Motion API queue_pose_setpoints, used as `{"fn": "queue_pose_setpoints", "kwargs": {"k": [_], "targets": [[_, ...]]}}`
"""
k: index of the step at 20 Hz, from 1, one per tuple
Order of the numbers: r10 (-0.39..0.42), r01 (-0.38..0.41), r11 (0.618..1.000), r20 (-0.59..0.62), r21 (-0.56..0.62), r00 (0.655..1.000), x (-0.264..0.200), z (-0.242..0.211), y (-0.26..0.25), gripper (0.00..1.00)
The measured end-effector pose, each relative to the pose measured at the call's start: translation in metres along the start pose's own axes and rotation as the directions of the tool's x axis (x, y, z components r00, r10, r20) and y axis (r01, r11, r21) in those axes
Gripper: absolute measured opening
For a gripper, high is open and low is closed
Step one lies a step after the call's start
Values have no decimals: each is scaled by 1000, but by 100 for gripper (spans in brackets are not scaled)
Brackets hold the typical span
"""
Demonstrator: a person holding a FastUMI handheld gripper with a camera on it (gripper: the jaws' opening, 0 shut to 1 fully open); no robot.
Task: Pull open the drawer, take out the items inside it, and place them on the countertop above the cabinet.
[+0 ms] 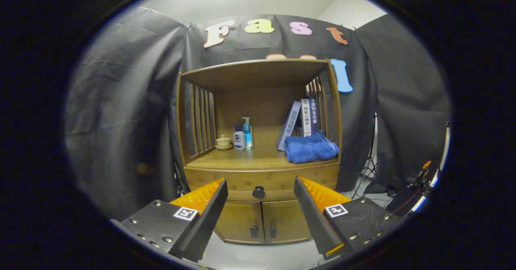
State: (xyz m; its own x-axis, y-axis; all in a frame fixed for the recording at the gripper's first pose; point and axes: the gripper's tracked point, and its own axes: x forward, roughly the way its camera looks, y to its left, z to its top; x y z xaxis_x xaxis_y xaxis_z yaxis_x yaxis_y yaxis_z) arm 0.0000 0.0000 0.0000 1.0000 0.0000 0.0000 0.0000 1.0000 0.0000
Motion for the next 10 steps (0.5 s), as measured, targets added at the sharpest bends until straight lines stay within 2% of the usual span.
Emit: {"fn": "queue_pose_setpoints", "kwargs": {"k": [10], "targets": [[-10,10,1000,-17,10,1000,19,-25,-15,99]]}}
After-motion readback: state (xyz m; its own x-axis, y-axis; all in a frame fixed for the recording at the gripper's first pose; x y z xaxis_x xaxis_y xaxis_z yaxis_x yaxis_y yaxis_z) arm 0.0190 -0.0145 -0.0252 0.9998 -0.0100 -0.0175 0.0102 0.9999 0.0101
